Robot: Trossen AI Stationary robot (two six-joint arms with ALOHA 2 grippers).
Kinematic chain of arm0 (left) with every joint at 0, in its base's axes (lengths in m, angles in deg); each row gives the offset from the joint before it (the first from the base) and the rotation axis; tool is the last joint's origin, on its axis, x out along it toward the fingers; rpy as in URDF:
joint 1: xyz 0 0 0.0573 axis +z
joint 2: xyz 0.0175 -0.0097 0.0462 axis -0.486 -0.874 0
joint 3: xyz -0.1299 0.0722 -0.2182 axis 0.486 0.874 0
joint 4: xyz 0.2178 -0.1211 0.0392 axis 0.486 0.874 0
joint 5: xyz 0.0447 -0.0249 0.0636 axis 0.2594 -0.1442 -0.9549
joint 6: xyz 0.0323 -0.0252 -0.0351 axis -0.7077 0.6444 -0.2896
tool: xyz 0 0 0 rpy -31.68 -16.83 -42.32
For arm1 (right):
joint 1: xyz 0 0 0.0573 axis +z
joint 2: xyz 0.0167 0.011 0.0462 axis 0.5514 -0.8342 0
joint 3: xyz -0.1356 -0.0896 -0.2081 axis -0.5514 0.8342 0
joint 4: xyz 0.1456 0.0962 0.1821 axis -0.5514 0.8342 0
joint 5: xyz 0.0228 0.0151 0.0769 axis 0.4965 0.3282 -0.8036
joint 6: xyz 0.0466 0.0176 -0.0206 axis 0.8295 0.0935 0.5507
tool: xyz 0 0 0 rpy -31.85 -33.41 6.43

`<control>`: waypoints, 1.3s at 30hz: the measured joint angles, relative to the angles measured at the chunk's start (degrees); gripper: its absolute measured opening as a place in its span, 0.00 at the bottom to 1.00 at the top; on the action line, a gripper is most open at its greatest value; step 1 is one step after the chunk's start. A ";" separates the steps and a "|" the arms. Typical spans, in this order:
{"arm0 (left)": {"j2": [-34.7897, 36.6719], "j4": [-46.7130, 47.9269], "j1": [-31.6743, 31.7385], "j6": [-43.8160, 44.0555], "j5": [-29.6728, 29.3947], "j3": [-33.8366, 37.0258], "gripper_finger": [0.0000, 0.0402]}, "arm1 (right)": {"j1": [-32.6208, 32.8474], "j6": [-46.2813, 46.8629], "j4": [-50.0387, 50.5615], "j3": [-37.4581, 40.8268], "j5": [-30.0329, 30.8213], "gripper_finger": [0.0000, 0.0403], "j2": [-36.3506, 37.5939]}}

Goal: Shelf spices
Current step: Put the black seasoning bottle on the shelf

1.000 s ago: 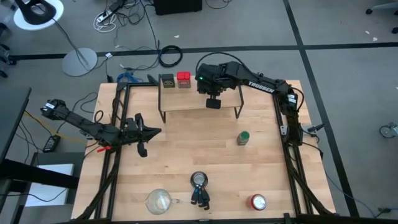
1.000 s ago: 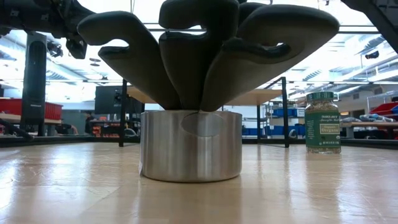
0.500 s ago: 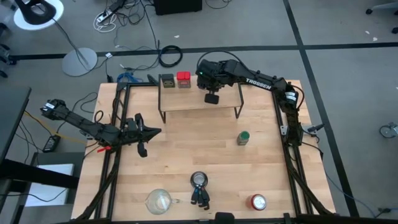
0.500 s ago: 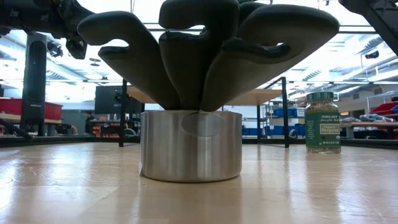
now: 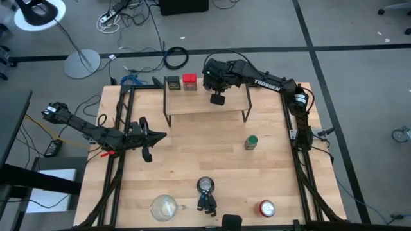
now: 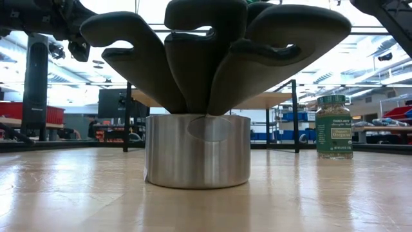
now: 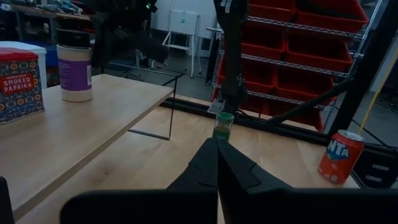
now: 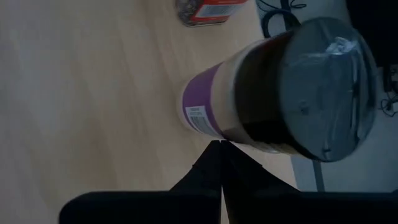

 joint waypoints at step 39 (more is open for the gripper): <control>0.00 -0.04 0.00 -0.02 0.00 0.00 0.00 | -2.33 -0.07 -2.66 -0.04 -2.08 0.00 0.00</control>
